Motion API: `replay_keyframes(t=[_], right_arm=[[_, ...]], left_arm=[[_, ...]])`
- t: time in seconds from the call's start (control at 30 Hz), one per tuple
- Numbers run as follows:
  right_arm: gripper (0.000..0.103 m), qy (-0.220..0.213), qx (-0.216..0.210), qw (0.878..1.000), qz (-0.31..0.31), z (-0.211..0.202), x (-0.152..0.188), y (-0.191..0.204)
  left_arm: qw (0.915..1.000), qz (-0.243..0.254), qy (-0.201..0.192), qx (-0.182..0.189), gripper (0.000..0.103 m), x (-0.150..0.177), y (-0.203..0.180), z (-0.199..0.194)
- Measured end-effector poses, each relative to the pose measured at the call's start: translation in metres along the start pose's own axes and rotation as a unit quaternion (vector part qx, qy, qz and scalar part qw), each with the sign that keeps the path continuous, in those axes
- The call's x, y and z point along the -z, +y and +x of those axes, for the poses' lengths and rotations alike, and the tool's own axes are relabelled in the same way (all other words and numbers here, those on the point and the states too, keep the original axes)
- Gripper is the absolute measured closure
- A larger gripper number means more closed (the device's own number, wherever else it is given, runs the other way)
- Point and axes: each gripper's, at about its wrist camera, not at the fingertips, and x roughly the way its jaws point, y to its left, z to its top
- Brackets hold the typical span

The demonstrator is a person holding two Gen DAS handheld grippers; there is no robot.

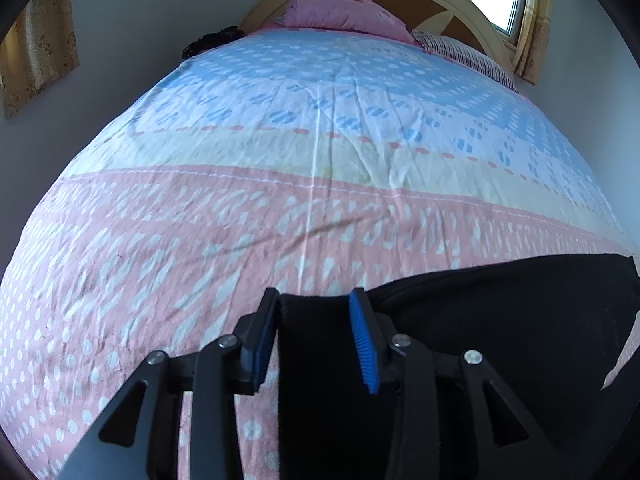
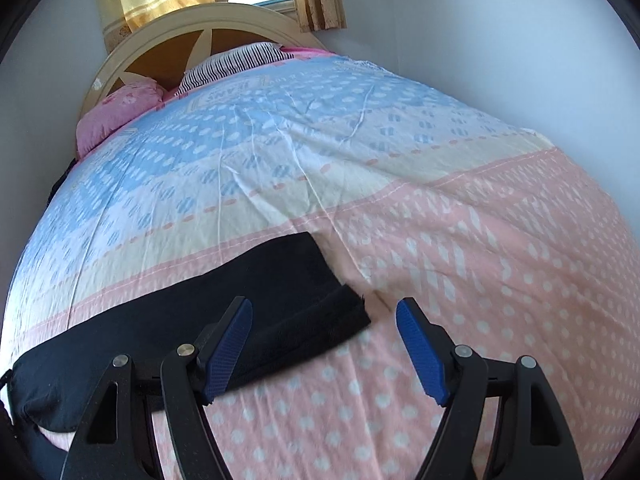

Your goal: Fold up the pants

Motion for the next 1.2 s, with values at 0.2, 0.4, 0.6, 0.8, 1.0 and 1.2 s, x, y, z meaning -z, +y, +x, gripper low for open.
replay_keyframes(t=[0.2, 0.4, 0.6, 0.8, 1.0, 1.2], right_arm=[[0.027, 0.034, -0.005, 0.999, -0.009, 0.043, -0.030, 0.000], [0.027, 0.058, -0.020, 0.998, 0.023, 0.085, -0.053, -0.006], [0.027, 0.090, -0.039, 0.995, 0.028, 0.113, -0.058, 0.001], [0.066, 0.101, -0.063, 0.993, 0.002, 0.114, -0.054, 0.016], [0.088, 0.094, -0.067, 0.993, -0.018, 0.109, -0.050, 0.020], [0.092, 0.053, -0.070, 0.995, -0.039, 0.083, -0.049, 0.024]], left_arm=[[0.9999, 0.013, 0.009, -0.006, 0.061, -0.004, -0.005, 0.007], [0.9994, 0.030, 0.005, -0.013, 0.061, -0.004, -0.012, 0.011], [0.9981, 0.054, 0.005, -0.028, 0.061, -0.009, -0.025, 0.021], [0.9982, 0.053, 0.001, -0.028, 0.061, -0.009, -0.023, 0.022], [0.9981, 0.052, 0.001, -0.033, 0.061, -0.005, -0.024, 0.021], [0.9992, 0.039, 0.001, -0.013, 0.076, -0.004, -0.023, 0.014]])
